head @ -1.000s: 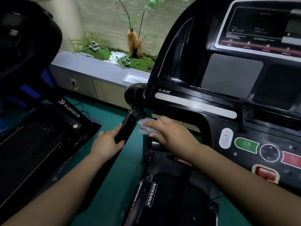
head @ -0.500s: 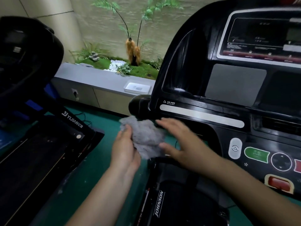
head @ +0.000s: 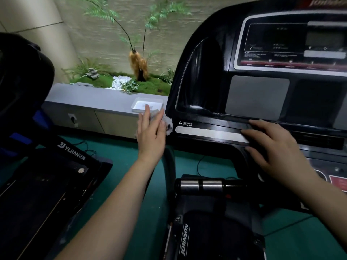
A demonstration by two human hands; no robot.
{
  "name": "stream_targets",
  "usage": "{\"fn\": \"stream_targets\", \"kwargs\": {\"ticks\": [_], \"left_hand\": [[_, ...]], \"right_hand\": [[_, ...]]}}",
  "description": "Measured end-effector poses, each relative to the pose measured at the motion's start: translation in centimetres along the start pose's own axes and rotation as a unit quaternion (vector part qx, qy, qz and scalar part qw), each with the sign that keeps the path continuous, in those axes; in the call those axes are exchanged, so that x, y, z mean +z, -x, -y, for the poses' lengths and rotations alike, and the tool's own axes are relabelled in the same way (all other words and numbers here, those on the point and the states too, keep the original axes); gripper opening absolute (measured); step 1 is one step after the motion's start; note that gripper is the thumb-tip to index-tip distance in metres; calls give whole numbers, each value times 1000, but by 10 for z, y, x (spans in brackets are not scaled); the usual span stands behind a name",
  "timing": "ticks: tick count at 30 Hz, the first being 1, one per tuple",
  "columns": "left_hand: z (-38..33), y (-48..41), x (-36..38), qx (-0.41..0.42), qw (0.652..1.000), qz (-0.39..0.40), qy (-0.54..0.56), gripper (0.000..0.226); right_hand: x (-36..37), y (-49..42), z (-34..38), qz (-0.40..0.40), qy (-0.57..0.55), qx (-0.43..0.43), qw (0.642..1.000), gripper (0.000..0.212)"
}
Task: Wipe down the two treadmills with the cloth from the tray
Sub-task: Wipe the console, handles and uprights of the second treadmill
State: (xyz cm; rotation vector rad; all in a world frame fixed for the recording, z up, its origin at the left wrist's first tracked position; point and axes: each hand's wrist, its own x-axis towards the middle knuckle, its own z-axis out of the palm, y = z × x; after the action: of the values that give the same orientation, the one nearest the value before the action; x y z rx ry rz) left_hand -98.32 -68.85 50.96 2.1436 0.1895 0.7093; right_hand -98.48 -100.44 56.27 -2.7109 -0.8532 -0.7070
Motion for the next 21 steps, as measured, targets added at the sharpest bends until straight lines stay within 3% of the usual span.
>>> {"fn": "stream_targets", "kwargs": {"ticks": [6, 11, 16, 19, 21], "left_hand": [[-1, -49, -4, -99, 992, 52, -50, 44], [-3, 28, 21, -10, 996, -92, -9, 43], [11, 67, 32, 40, 991, -130, -1, 51], [3, 74, 16, -52, 985, -143, 75, 45], [-2, 68, 3, -163, 955, -207, 139, 40]], "right_hand": [[8, 4, -5, -18, -5, -15, 1000, 44], [10, 4, -4, -33, -11, -15, 999, 43], [10, 5, -5, -40, -6, -18, 999, 42], [12, 5, -5, -46, -6, -19, 999, 41], [12, 5, -5, -48, -7, -19, 999, 41]]}}
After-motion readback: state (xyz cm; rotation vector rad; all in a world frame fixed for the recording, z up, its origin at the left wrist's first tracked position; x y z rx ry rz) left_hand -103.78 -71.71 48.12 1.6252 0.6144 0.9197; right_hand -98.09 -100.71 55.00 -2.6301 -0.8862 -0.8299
